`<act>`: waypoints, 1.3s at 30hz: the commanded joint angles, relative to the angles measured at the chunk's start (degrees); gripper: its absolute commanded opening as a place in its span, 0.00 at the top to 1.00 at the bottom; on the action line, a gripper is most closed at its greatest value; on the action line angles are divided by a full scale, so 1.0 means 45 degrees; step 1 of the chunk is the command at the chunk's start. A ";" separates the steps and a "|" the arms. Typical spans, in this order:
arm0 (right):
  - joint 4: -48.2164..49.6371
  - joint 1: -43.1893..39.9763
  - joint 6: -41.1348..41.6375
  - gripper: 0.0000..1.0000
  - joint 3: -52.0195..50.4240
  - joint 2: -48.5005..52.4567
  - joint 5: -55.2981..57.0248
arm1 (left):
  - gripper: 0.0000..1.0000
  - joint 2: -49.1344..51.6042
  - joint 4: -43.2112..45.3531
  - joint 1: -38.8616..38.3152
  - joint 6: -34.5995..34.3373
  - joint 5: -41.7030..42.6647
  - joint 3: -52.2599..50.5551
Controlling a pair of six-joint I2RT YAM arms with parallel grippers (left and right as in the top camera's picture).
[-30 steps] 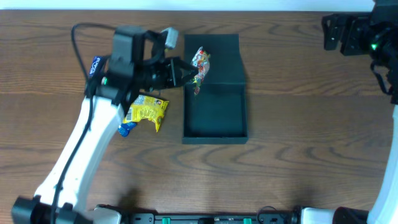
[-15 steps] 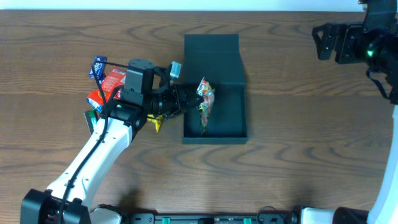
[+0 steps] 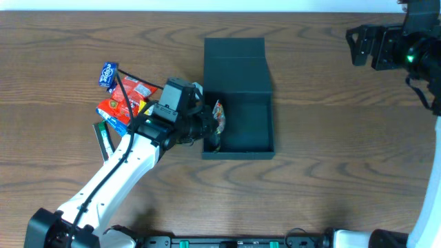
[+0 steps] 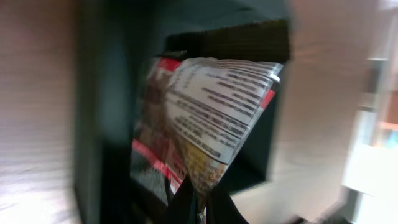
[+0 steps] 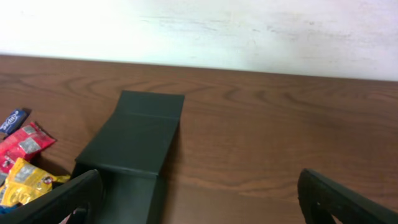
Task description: Pack container
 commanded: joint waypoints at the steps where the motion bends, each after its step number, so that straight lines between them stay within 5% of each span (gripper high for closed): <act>1: 0.0019 -0.0068 0.0029 0.01 0.0121 0.0029 -0.0136 | 0.94 -0.0039 -0.0544 -0.0253 0.1122 -0.2346 0.1044; 6: 0.0000 -0.0068 0.0034 0.01 0.0112 0.0029 -0.0136 | 0.94 -0.0034 -0.1127 -0.0646 0.1826 -0.3691 0.1787; 14: -0.0034 -0.0068 0.0034 0.01 0.0112 0.0029 -0.0136 | 0.94 0.0486 -0.1282 -0.0729 0.1880 -0.3274 0.1797; 16: -0.0029 -0.0068 0.0034 0.01 0.0112 0.0029 -0.0131 | 0.48 0.0636 -0.1263 -0.0767 0.1957 -0.3070 0.1802; 17: -0.0029 -0.0068 0.0034 0.01 0.0112 0.0029 -0.0131 | 0.39 0.0665 -0.1243 -0.0787 0.2123 -0.2924 0.1802; 32: -0.0087 -0.0068 0.0029 0.01 0.0010 0.0180 -0.0034 | 0.36 0.0617 -0.1166 -0.0738 0.3555 -0.2521 0.2589; 33: -0.0078 -0.0063 0.0029 0.14 -0.0141 0.0180 -0.0044 | 0.36 0.0563 -0.1166 -0.0665 0.3696 -0.2526 0.2589; 34: -0.0078 -0.0010 0.0034 0.49 -0.0408 0.0180 -0.0049 | 0.39 0.0515 -0.1180 -0.0544 0.3842 -0.2540 0.2589; 35: -0.0078 0.0078 0.0092 0.80 -0.0675 0.0185 -0.0087 | 0.51 0.0476 -0.1239 -0.0427 0.3891 -0.2555 0.2589; 36: -0.0058 0.0257 0.0262 0.98 -0.1073 0.0185 -0.0136 | 0.79 0.0461 -0.1370 -0.0248 0.3886 -0.2608 0.2589; 37: 0.0000 0.0544 0.0476 0.99 -0.1574 0.0185 -0.0194 | 0.94 0.0466 -0.1559 -0.0024 0.3881 -0.2623 0.2589; 39: 0.0257 0.1297 0.0515 0.99 -0.2608 0.0185 -0.0194 | 0.94 0.0466 -0.1967 0.0427 0.3881 -0.2652 0.2584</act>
